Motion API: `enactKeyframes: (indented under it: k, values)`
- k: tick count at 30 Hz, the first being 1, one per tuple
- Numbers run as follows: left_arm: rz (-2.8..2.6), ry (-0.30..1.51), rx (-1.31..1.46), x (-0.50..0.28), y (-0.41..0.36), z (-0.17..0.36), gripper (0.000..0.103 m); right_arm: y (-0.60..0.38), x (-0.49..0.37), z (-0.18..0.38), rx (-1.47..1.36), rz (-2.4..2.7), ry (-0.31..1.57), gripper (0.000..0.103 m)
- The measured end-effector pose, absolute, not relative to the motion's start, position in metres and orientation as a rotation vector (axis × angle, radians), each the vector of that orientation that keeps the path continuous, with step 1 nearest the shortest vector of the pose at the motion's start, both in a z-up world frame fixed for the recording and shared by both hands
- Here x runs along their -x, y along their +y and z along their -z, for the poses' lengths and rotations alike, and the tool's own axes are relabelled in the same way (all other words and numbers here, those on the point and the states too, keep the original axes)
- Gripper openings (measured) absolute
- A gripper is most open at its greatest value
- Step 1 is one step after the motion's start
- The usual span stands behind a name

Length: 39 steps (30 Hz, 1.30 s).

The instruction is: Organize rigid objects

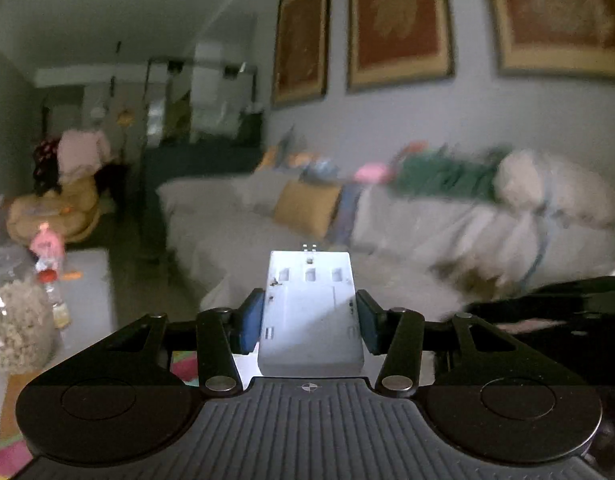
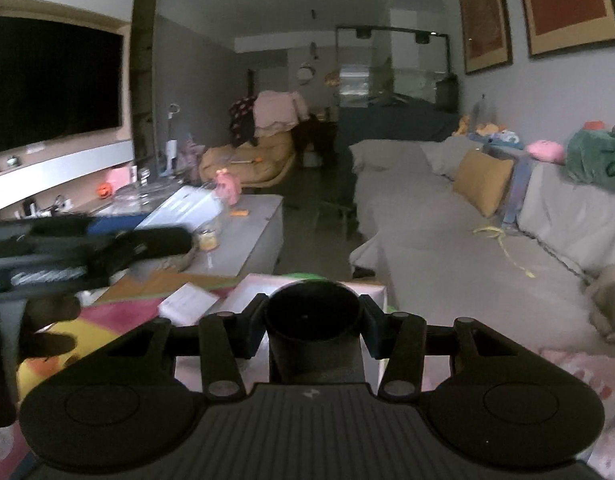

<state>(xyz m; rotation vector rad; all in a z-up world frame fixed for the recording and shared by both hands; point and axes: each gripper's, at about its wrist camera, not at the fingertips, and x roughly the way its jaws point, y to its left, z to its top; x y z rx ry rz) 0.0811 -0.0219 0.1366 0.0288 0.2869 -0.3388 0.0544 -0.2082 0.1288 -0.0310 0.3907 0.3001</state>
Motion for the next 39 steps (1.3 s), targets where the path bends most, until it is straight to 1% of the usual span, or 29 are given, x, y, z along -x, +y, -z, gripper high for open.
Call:
enactKeyframes:
  k: [1,2,5,8,13,18,21,24,29,34,35,39]
  values:
    - [0.325,0.319,-0.035,-0.095,-0.027,-0.133,0.053,-0.209,-0.059,-0.126,0.034,-0.274,0.395,0.066]
    - [0.32,0.335,-0.033,-0.106,-0.03,-0.127,0.052,-0.209,-0.061,-0.122,0.035,-0.261,0.397,0.07]
    - [0.319,0.396,-0.014,-0.121,-0.028,-0.106,0.052,-0.213,-0.056,-0.102,0.039,-0.297,0.437,0.072]
    - [0.35,0.446,0.098,-0.119,-0.007,-0.09,0.052,-0.206,-0.052,-0.076,0.091,-0.297,0.49,0.072]
    - [0.2,0.468,0.209,-0.092,0.049,-0.07,0.051,-0.192,-0.042,-0.044,0.144,-0.333,0.569,0.072]
    - [0.06,0.493,0.301,-0.056,0.108,-0.051,0.051,-0.181,-0.039,-0.028,0.113,-0.364,0.623,0.072]
    - [0.011,0.568,0.417,-0.043,0.134,-0.035,0.051,-0.18,-0.043,-0.02,0.069,-0.365,0.66,0.072]
    - [-0.005,0.62,0.419,-0.039,0.136,-0.027,0.051,-0.177,-0.043,-0.011,0.056,-0.362,0.694,0.072]
    - [0.017,0.597,0.311,-0.048,0.12,-0.033,0.05,-0.172,-0.036,-0.006,0.087,-0.359,0.69,0.072]
    - [0.001,0.523,0.23,-0.081,0.11,-0.049,0.05,-0.173,-0.036,-0.003,0.084,-0.35,0.7,0.073]
    - [-0.004,0.518,0.222,-0.09,0.11,-0.051,0.05,-0.173,-0.036,-0.003,0.083,-0.352,0.698,0.074]
    - [-0.01,0.56,0.232,-0.129,0.112,-0.05,0.05,-0.172,-0.037,-0.001,0.089,-0.356,0.703,0.076]
